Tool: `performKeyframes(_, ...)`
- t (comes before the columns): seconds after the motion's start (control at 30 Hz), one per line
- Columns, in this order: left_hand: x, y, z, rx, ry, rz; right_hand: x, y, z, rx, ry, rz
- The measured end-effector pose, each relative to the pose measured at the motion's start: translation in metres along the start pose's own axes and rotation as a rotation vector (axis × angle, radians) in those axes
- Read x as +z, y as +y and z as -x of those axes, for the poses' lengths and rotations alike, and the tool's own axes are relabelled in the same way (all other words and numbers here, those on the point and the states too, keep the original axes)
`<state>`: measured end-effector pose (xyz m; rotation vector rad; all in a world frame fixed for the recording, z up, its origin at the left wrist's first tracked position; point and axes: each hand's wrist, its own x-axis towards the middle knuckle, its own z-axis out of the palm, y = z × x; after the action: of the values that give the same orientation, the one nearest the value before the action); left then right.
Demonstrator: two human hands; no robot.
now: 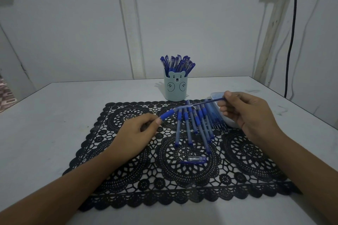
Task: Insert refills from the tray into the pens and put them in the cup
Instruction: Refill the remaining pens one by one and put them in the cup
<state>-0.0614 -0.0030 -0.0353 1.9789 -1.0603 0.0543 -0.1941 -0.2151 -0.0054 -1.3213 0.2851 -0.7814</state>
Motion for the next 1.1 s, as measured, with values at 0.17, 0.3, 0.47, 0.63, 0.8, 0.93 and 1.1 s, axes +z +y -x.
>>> performKeyframes(0.17,0.003,-0.001,0.003,0.142,-0.03,-0.157,0.002,-0.004,0.003,-0.05,-0.045,0.032)
performKeyframes(0.3,0.003,-0.002,0.002,0.171,-0.039,-0.133,0.008,0.002,0.013,-0.032,-0.199,0.178)
performKeyframes(0.47,0.004,-0.001,0.003,0.239,-0.103,-0.152,0.026,0.011,0.034,-0.168,-0.475,0.746)
performKeyframes(0.63,0.003,0.0,0.002,0.187,-0.072,-0.096,0.028,0.007,0.038,-0.094,-0.403,0.651)
performKeyframes(0.8,0.003,0.004,0.002,0.11,-0.037,-0.041,0.017,0.002,0.03,-0.188,-0.485,1.038)
performKeyframes(0.93,0.002,0.004,0.002,0.095,-0.043,-0.046,0.023,0.008,0.038,-0.258,-0.742,1.25)
performKeyframes(1.1,0.003,0.003,0.002,0.099,-0.046,-0.048,0.025,0.01,0.037,-0.274,-0.683,1.214)
